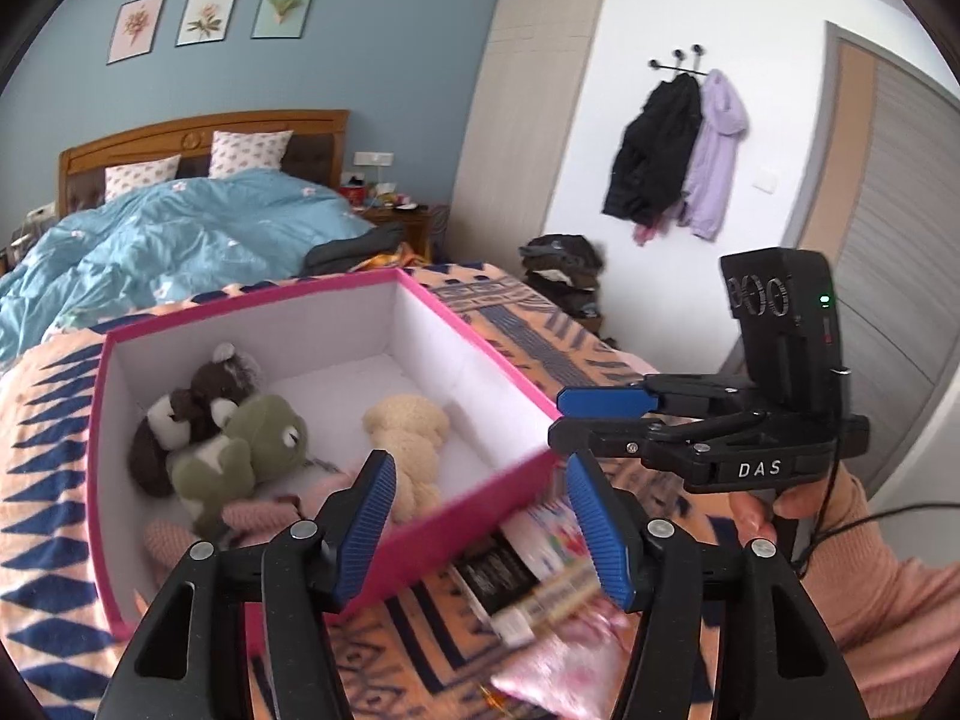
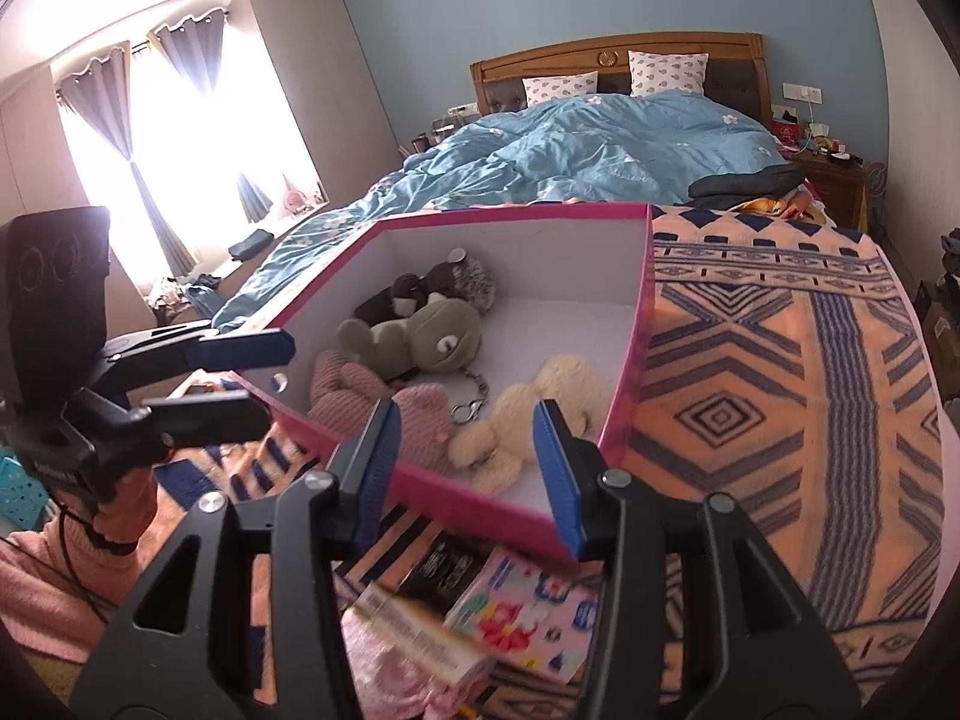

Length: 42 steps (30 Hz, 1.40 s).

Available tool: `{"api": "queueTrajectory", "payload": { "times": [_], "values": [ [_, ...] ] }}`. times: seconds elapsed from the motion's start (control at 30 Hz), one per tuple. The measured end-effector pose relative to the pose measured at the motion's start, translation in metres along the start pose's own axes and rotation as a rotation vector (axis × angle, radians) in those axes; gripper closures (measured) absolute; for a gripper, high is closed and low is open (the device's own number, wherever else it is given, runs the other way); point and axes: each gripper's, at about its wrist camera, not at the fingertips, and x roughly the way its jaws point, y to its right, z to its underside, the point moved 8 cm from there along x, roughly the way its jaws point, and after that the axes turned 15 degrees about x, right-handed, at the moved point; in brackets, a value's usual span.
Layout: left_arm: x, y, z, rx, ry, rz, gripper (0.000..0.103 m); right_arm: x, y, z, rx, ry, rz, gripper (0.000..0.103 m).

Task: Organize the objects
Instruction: 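Move the right tool back to the pink lace pouch, then grasp the pink lace pouch with the right tool and lift it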

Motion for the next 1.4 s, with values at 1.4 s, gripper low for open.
{"api": "queueTrajectory", "payload": {
  "times": [1.4],
  "values": [
    [0.059, 0.09, 0.133, -0.009, -0.313, 0.287, 0.049, 0.004, 0.028, 0.15, 0.39, -0.186, 0.001, 0.054]
  ]
}}
